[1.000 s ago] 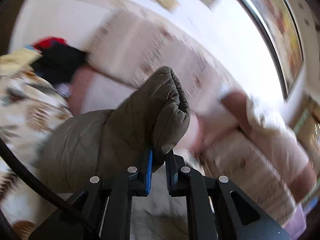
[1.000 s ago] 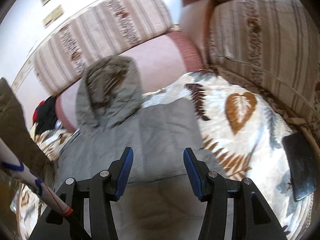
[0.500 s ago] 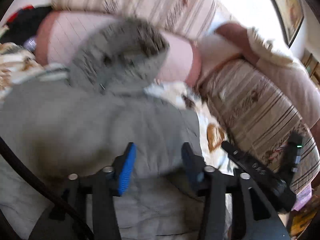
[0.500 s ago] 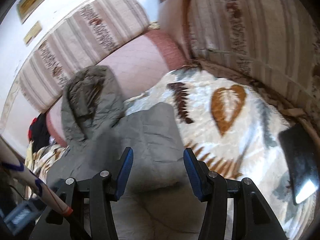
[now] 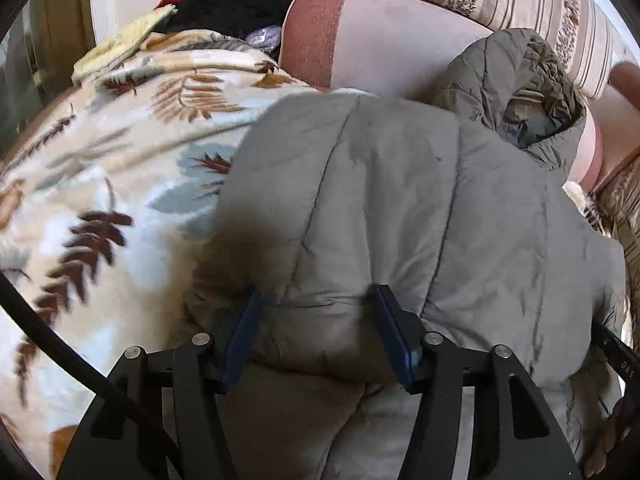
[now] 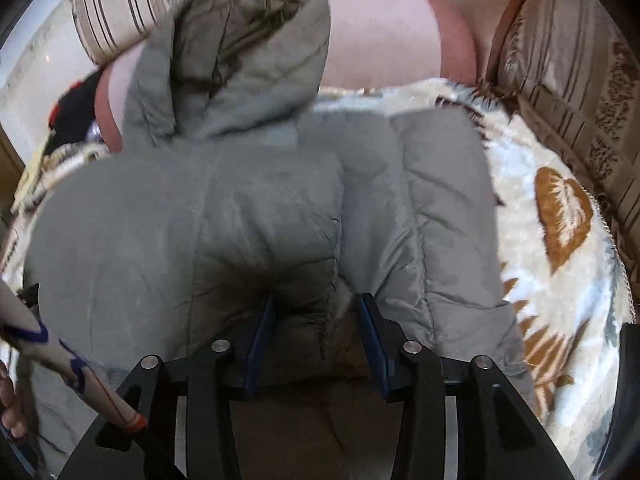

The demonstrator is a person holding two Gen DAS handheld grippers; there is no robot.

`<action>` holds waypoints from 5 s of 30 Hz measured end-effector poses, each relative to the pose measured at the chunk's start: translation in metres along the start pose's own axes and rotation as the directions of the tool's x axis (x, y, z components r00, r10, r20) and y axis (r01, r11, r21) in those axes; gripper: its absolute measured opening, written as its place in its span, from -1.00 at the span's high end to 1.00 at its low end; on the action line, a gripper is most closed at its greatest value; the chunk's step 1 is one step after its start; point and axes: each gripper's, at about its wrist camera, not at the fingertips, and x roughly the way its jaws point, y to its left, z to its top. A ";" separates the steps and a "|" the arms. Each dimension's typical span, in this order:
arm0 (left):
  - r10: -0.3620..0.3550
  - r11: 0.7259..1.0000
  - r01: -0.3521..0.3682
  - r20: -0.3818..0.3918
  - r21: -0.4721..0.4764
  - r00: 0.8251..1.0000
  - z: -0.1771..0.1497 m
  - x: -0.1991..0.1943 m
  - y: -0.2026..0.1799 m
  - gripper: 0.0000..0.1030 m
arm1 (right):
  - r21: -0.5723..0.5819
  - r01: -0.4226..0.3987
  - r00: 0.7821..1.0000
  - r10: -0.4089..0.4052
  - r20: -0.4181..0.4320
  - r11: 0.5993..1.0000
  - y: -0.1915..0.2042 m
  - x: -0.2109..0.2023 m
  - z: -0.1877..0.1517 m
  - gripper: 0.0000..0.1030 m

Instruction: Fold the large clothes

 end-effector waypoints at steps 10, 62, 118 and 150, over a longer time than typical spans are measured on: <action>-0.062 0.998 0.063 0.067 -0.005 0.996 -0.007 -0.092 0.014 -0.14 | 0.041 -0.085 0.995 0.083 0.050 0.996 -0.010 -0.047 0.001 0.07; 0.032 0.992 -0.044 -0.104 -0.115 0.994 -0.166 -0.188 0.137 -0.14 | 0.110 -0.058 0.990 0.071 -0.121 0.992 -0.156 -0.130 -0.155 0.00; -0.033 0.997 0.028 0.078 0.068 0.996 -0.098 -0.236 -0.023 -0.35 | 0.111 -0.123 0.990 0.114 0.083 0.986 -0.105 -0.170 -0.148 0.49; -0.045 0.996 0.020 0.316 0.082 0.948 -0.018 -0.342 -0.022 -0.53 | -0.107 -0.433 0.876 0.446 0.184 0.895 0.013 -0.306 -0.051 0.40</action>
